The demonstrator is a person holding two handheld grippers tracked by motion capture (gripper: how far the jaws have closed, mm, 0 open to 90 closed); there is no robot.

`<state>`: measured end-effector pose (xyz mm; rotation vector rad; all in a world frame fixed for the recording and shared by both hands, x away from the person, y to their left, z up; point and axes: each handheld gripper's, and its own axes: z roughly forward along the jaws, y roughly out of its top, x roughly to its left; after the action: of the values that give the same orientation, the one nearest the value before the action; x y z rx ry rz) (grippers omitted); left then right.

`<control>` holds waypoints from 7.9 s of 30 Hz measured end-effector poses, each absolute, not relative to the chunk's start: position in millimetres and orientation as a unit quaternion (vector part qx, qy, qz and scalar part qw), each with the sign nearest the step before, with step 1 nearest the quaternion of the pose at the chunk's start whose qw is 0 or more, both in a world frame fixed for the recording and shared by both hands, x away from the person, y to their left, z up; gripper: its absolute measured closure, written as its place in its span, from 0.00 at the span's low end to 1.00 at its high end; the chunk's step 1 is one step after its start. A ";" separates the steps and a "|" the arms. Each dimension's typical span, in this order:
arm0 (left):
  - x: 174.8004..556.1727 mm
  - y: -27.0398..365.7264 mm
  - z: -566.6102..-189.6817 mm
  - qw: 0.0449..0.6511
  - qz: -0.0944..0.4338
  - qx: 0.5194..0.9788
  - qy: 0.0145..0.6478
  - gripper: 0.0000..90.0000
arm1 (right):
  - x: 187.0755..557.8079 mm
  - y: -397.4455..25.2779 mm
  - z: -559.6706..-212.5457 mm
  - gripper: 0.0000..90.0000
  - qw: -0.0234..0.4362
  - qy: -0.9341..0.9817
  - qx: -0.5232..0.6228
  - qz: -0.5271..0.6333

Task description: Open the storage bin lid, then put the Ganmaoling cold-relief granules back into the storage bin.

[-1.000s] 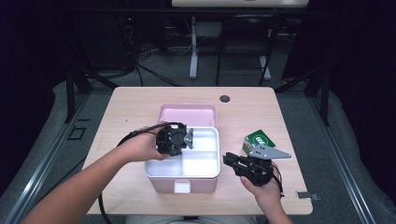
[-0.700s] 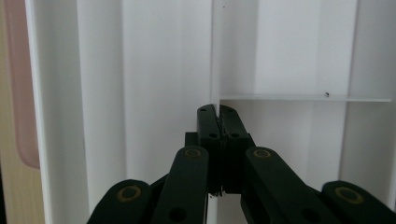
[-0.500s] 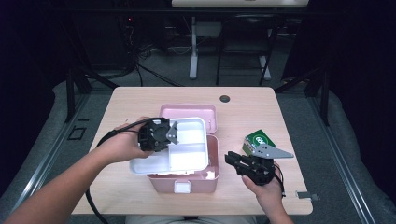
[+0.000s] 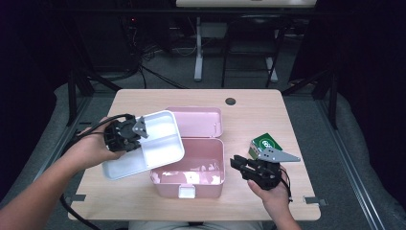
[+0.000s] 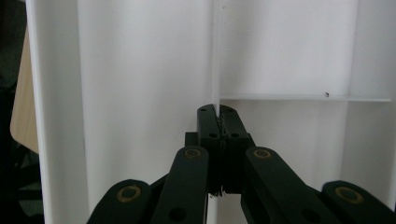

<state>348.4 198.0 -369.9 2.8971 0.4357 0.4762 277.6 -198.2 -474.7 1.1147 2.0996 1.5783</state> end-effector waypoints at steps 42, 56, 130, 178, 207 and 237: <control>382.3 302.4 -501.5 0.081 0.067 0.907 0.408 1.00 | 283.8 -193.4 -478.7 0.56 0.154 0.745 0.390 0.518; 391.7 290.5 -538.2 0.082 0.039 0.897 0.433 1.00 | 289.7 -200.9 -473.2 0.54 0.194 0.755 0.386 0.493; 367.2 313.3 -517.4 0.146 0.035 0.872 0.466 0.46 | 461.0 -253.5 -491.6 0.16 -0.008 0.848 0.529 0.044; 365.8 316.7 -512.6 0.154 0.035 0.869 0.470 0.46 | 426.3 -206.6 -406.8 0.19 0.039 0.963 0.258 0.067; 365.4 316.4 -512.2 0.155 0.033 0.870 0.467 0.46 | 384.9 -98.6 -343.2 0.19 0.006 0.996 0.053 0.066; 365.4 318.1 -513.2 0.156 0.031 0.870 0.468 0.46 | 390.4 -43.2 -401.8 0.19 -0.010 0.998 0.025 0.056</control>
<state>365.4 318.1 -513.2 2.4901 1.3392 0.0884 390.4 -43.2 -401.8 0.0775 3.1566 0.1764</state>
